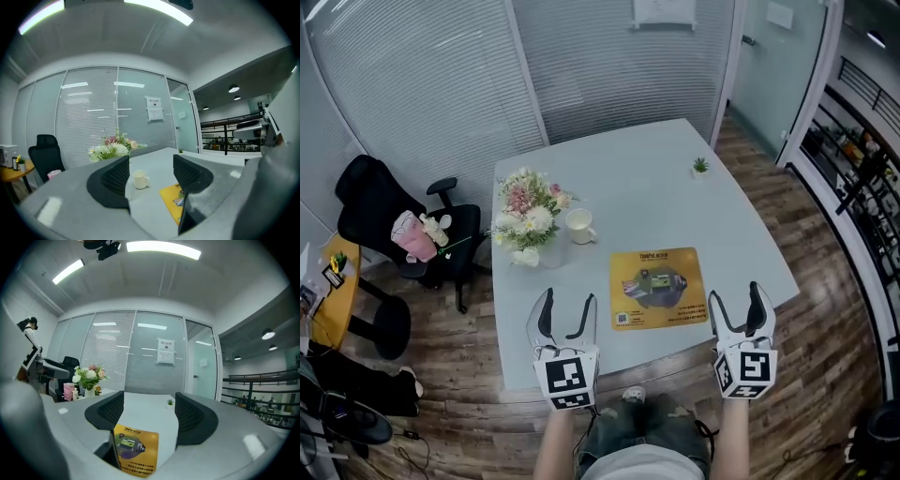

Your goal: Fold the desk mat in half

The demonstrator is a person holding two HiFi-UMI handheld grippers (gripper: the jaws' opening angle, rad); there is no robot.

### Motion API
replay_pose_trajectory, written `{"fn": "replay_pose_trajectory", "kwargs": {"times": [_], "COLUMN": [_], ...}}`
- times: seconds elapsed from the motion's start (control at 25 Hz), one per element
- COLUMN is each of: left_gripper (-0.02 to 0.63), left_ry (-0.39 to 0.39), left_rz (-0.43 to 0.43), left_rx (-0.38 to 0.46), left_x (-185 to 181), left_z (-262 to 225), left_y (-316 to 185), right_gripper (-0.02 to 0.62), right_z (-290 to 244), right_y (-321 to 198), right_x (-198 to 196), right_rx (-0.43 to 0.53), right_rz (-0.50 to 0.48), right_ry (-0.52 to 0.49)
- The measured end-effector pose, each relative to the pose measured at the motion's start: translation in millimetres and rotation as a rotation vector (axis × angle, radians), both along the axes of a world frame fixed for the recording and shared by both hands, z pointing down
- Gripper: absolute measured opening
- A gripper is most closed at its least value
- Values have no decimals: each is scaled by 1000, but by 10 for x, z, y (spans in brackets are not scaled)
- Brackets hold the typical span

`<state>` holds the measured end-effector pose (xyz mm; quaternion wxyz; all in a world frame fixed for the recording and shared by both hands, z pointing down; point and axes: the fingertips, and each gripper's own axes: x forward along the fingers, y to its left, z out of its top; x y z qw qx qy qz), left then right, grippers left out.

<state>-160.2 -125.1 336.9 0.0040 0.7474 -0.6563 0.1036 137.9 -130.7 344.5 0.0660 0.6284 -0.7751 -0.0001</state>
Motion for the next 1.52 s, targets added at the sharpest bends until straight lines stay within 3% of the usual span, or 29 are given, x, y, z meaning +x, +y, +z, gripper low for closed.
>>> {"fn": "replay_pose_trajectory", "kwargs": {"times": [0.56, 0.84, 1.52], "left_gripper": [287, 287, 287], "left_ry": [-35, -65, -210], "left_rz": [79, 111, 318], "left_rx": [-115, -193, -397], "left_x": [106, 232, 735], "left_z": [536, 871, 1831], "left_y": [-361, -508, -618], "right_gripper": [348, 347, 341], "right_z": [491, 820, 1817], "right_y": [-326, -520, -795], "right_x": [43, 33, -52], "right_rx": [-146, -231, -481], "right_rz": [-16, -77, -346], "right_ry": [98, 136, 324]}}
